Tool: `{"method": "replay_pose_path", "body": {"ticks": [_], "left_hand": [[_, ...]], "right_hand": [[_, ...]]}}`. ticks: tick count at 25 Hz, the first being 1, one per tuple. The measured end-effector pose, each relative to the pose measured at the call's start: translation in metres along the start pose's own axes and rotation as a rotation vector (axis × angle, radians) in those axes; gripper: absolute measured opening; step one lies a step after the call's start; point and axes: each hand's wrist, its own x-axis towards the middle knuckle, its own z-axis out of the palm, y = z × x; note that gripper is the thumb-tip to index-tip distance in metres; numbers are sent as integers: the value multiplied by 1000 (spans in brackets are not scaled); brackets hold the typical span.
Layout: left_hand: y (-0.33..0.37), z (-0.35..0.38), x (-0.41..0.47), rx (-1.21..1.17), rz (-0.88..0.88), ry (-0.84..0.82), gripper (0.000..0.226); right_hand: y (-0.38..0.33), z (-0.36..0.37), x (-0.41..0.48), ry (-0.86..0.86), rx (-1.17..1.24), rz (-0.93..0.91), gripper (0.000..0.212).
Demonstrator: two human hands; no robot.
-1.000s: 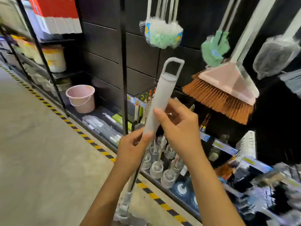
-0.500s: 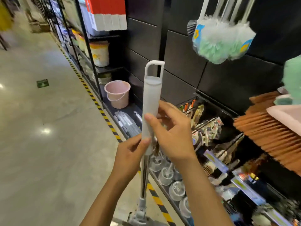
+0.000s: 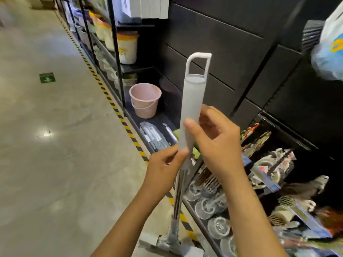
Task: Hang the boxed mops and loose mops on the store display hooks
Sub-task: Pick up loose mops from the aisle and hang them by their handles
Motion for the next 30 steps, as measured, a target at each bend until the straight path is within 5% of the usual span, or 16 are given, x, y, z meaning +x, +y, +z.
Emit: {"method": "replay_pose_path", "body": {"ticks": [13,18,30], "left_hand": [[-29,-103,141,44,56,-150,41],[-49,-120,217,37,52,-126,21],[-90,-106,418,-15,81,-102,20]], "right_hand": [[25,91,105,201,62,101,27],[60,111,178,125,154,88,31],[140,127,376,12,76,-24,32]]}}
